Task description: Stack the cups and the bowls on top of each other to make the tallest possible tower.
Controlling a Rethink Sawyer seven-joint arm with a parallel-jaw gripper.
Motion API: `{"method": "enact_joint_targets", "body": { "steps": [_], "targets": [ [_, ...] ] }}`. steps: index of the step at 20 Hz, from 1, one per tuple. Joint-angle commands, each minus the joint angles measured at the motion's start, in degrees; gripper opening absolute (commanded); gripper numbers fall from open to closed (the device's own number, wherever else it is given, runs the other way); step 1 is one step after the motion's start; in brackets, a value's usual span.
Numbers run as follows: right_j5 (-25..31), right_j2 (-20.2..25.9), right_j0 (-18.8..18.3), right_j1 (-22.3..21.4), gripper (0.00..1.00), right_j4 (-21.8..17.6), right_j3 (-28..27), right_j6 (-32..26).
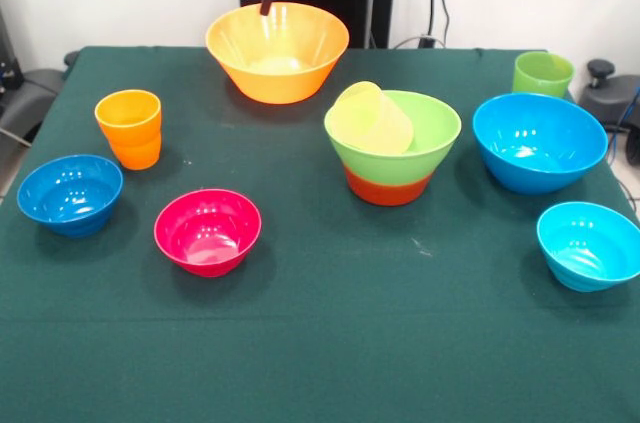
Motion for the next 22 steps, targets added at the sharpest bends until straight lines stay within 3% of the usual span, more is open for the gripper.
{"method": "enact_joint_targets", "body": {
  "steps": [1,6,11,22],
  "targets": [
    [7.24,6.67,3.13,2.40,1.00,3.16,-4.62,9.44],
    [11.07,8.50,5.22,-0.22,1.00,4.93,-3.75,10.30],
    [17.57,11.67,4.13,-5.30,1.00,4.82,-2.69,8.87],
    [29.16,15.69,3.71,-8.45,1.00,6.72,-2.51,7.05]
  ]
}}
